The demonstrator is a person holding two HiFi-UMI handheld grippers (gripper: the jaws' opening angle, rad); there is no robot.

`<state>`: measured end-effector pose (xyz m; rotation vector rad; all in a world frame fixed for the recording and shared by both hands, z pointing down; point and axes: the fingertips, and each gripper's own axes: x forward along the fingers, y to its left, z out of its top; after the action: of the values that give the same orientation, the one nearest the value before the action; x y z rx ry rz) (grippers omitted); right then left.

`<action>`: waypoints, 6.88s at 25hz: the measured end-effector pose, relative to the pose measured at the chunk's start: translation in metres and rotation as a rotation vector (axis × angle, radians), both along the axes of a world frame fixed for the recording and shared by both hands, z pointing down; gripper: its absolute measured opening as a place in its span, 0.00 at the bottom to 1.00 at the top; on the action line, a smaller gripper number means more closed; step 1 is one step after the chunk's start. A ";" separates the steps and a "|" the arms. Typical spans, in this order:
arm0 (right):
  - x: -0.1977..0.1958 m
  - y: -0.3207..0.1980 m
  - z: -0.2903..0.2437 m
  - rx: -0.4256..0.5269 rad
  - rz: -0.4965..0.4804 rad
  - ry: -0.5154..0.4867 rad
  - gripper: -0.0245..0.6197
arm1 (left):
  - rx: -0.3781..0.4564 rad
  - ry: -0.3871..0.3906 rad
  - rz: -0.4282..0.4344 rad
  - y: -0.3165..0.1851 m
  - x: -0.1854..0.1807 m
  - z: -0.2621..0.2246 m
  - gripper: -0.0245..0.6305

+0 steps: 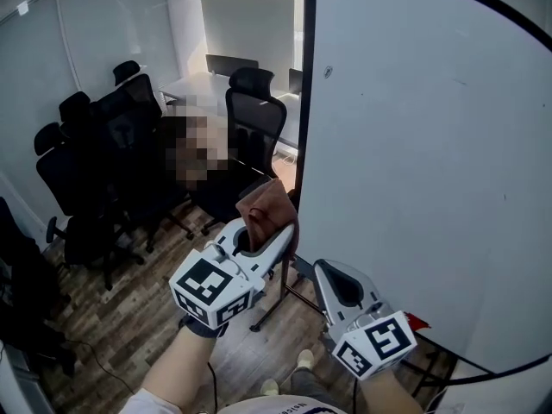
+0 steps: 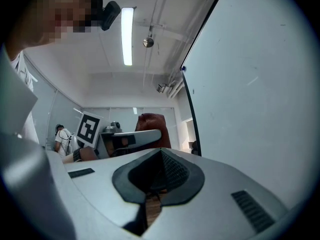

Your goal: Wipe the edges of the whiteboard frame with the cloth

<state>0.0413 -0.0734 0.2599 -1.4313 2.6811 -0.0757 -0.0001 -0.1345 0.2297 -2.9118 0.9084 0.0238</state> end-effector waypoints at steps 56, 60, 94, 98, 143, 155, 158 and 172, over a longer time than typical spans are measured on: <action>-0.017 -0.152 -0.199 0.263 -0.184 0.089 0.04 | 0.359 -0.089 -0.007 -0.187 0.046 -0.280 0.14; -0.007 -0.150 -0.184 0.237 -0.163 0.075 0.04 | 0.353 -0.077 0.020 -0.187 0.047 -0.261 0.14; 0.002 -0.150 0.013 0.053 0.024 -0.010 0.04 | 0.263 -0.012 0.110 -0.175 0.054 0.023 0.14; 0.007 -0.156 0.021 0.040 0.026 -0.024 0.04 | 0.217 -0.007 0.093 -0.183 0.058 0.044 0.14; 0.001 -0.175 0.237 -0.085 0.015 -0.078 0.04 | 0.056 -0.079 -0.015 -0.193 0.046 0.385 0.14; -0.001 -0.179 0.272 -0.109 0.013 -0.049 0.04 | -0.091 -0.058 -0.043 -0.193 0.046 0.461 0.14; -0.002 -0.177 0.276 -0.112 0.015 -0.043 0.04 | -0.109 -0.073 -0.042 -0.192 0.045 0.473 0.14; -0.001 -0.166 0.270 -0.151 0.027 -0.026 0.04 | -0.171 -0.099 -0.082 -0.174 0.027 0.471 0.14</action>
<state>0.0406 -0.2393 0.5297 -1.4951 2.6855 -0.2978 0.0268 -0.3083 0.7010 -2.9944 1.0614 -0.2124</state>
